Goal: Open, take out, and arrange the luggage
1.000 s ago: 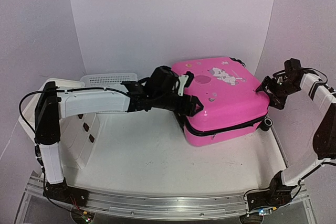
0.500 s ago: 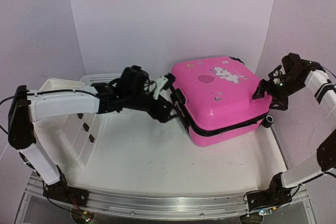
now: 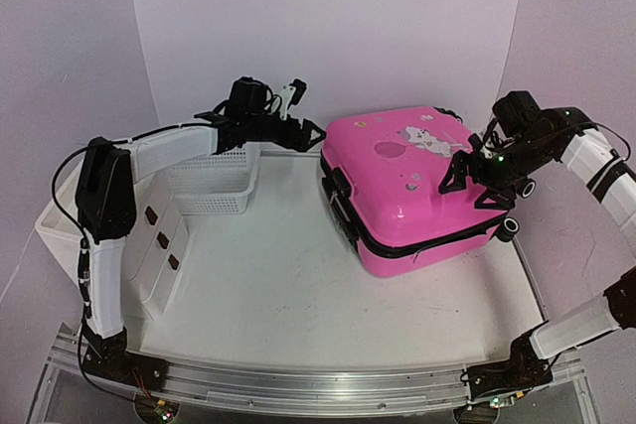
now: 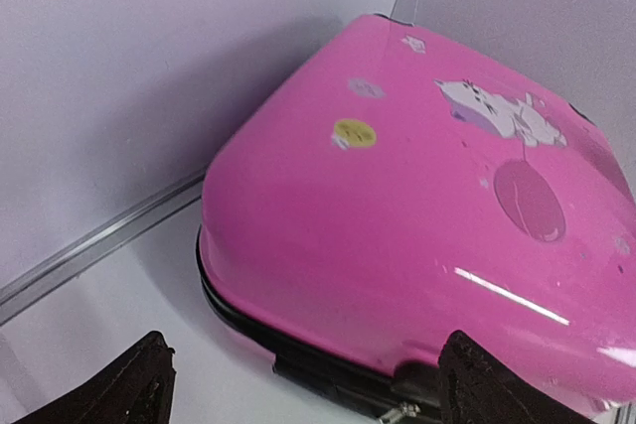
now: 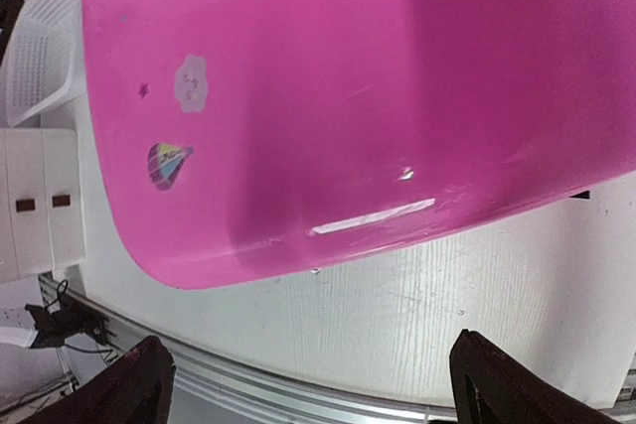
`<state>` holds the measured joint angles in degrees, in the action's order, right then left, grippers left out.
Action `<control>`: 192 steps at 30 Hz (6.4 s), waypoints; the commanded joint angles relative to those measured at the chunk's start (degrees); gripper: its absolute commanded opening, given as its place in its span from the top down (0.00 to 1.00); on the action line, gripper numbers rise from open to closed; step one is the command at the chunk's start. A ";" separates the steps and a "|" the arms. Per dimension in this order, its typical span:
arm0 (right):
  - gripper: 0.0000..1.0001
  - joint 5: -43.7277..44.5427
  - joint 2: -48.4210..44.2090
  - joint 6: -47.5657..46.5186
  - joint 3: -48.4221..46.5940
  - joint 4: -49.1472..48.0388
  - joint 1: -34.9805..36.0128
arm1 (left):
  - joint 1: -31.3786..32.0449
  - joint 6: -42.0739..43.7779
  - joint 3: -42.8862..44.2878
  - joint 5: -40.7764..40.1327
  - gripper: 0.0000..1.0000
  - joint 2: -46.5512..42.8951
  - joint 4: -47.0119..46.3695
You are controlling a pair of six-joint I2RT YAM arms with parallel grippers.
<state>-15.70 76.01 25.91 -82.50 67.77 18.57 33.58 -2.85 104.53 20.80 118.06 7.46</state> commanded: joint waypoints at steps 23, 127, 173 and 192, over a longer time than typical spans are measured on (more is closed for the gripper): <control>0.02 -0.81 21.37 -0.70 -22.57 -9.09 -28.05 | 0.40 -8.62 44.93 11.92 0.08 35.94 -9.66; 0.02 1.62 10.07 -5.21 6.30 -10.33 -18.13 | 10.28 -7.24 -12.45 -4.53 0.17 -19.18 11.05; 0.02 -5.09 -12.14 -3.64 17.14 -2.91 -6.15 | 29.70 -9.29 -62.34 -8.45 0.33 -26.15 -45.22; 0.02 -5.65 -13.34 -3.85 17.64 -3.17 -6.11 | 29.99 -0.58 -63.77 -4.96 0.51 -8.37 -78.13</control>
<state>-20.60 63.86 22.55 -65.06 65.52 12.29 63.53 -5.30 38.74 14.92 110.02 -64.16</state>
